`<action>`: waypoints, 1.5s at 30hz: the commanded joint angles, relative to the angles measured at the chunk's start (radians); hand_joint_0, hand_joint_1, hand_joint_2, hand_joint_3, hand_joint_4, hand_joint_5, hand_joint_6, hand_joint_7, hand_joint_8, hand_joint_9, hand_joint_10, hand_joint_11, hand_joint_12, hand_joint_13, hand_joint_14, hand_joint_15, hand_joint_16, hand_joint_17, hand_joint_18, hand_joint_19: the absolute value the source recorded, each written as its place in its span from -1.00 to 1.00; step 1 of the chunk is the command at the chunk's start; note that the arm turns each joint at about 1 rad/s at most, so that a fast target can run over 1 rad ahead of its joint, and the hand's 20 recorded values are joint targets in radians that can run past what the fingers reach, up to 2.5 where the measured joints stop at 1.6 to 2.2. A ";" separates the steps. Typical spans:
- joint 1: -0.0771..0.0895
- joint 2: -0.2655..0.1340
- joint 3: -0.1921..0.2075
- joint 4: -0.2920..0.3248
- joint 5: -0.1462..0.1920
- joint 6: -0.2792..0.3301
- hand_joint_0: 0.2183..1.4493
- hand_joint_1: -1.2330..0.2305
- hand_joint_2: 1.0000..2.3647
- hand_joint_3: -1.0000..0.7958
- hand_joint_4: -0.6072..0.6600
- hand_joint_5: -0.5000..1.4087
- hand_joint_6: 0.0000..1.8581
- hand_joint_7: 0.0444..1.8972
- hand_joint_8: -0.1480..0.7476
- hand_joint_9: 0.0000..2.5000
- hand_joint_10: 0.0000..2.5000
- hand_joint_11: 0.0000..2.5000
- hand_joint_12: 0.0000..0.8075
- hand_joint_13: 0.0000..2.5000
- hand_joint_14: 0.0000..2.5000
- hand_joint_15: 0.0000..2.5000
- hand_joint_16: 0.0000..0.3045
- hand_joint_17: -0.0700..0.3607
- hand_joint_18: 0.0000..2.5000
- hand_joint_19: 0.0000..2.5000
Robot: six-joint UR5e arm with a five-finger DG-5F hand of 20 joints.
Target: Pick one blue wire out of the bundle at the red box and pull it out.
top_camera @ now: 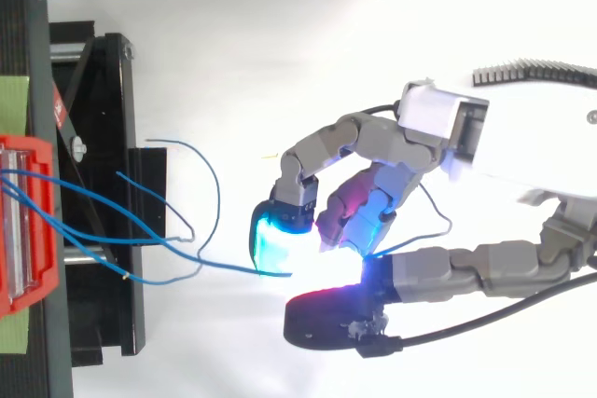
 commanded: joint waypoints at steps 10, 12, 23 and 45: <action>0.000 0.000 0.000 0.001 0.000 -0.002 -0.38 -0.36 -0.97 0.15 0.03 -0.55 -0.07 -0.08 -0.04 0.00 -0.98 -0.46 -0.02 -0.32 -0.98 -0.64 -0.60 -0.04 -0.36 -0.46; 0.000 0.000 0.000 0.001 0.000 -0.002 -0.38 -0.36 -0.97 0.14 0.03 -0.55 -0.07 -0.08 -0.04 -0.01 -0.98 -0.47 -0.02 -0.32 -0.98 -0.63 -0.60 -0.04 -0.36 -0.46; 0.000 0.000 0.000 0.001 0.000 -0.002 -0.38 -0.35 -0.97 0.14 0.02 -0.55 -0.07 -0.08 -0.04 -0.01 -0.98 -0.47 -0.02 -0.33 -0.99 -0.64 -0.60 -0.04 -0.38 -0.46; 0.000 0.000 0.000 0.001 0.000 -0.002 -0.38 -0.35 -0.97 0.14 0.03 -0.55 -0.07 -0.08 -0.05 -0.02 -0.98 -0.47 -0.03 -0.33 -0.99 -0.64 -0.60 -0.05 -0.38 -0.46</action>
